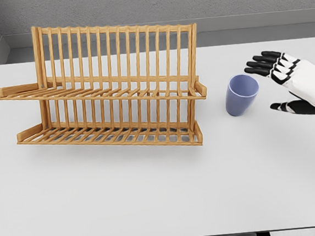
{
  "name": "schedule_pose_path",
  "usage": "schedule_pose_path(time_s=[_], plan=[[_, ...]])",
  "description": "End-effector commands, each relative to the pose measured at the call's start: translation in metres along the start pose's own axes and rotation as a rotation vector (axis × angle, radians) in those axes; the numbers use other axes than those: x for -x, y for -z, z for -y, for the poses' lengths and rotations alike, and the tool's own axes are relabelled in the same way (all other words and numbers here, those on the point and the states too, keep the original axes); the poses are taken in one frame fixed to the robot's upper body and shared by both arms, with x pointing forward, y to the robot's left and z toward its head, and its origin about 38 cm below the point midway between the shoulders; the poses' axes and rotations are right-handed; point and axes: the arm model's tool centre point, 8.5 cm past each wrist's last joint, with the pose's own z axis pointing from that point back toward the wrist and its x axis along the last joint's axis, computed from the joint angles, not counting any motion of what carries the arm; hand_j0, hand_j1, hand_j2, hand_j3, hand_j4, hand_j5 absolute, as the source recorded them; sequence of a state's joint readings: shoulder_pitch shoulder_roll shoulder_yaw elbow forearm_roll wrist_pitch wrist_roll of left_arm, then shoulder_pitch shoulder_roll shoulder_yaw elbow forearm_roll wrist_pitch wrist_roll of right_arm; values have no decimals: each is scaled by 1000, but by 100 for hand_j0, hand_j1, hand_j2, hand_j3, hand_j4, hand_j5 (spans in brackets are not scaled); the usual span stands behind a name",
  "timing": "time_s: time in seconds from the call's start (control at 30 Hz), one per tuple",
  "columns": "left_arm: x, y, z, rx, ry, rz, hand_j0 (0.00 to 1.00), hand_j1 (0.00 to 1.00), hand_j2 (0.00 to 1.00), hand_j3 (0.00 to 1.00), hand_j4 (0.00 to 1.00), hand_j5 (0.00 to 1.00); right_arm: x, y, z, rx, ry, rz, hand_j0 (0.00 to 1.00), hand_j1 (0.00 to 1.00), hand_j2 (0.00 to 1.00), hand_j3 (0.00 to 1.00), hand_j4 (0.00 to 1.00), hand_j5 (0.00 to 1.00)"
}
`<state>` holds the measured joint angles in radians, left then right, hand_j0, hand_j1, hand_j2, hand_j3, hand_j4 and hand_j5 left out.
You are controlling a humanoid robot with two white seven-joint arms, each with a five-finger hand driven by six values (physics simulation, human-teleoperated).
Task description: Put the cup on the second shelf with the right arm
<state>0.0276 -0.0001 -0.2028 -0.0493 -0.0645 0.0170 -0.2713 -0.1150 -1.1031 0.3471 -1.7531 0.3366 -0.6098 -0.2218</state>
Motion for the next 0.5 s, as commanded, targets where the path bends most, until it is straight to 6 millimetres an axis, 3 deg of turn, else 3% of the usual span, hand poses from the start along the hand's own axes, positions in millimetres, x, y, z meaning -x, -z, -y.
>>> schedule_pose_path(time_s=[0.0, 0.2, 0.23, 0.27, 0.33, 0.47], plan=[[0, 0, 0, 0, 0, 0, 100, 100, 100, 100, 100, 100, 0, 0, -1, -1, 8, 1, 100, 100, 100, 100, 100, 100], [0, 0, 0, 0, 1, 0, 100, 100, 100, 100, 100, 100, 4, 4, 15, 34, -19, 0, 100, 100, 100, 100, 100, 100], [0, 0, 0, 0, 0, 0, 100, 100, 100, 100, 100, 100, 5, 4, 10, -32, -22, -1, 100, 100, 100, 100, 100, 100], [0, 0, 0, 0, 0, 0, 100, 100, 100, 100, 100, 100, 8, 9, 7, -203, -49, 2, 100, 100, 100, 100, 100, 100], [0, 0, 0, 0, 0, 0, 100, 100, 100, 100, 100, 100, 11, 19, 14, -370, -108, 13, 100, 100, 100, 100, 100, 100], [0, 0, 0, 0, -1, -1, 100, 100, 100, 100, 100, 100, 12, 28, 23, -390, -137, 21, 100, 100, 100, 100, 100, 100]])
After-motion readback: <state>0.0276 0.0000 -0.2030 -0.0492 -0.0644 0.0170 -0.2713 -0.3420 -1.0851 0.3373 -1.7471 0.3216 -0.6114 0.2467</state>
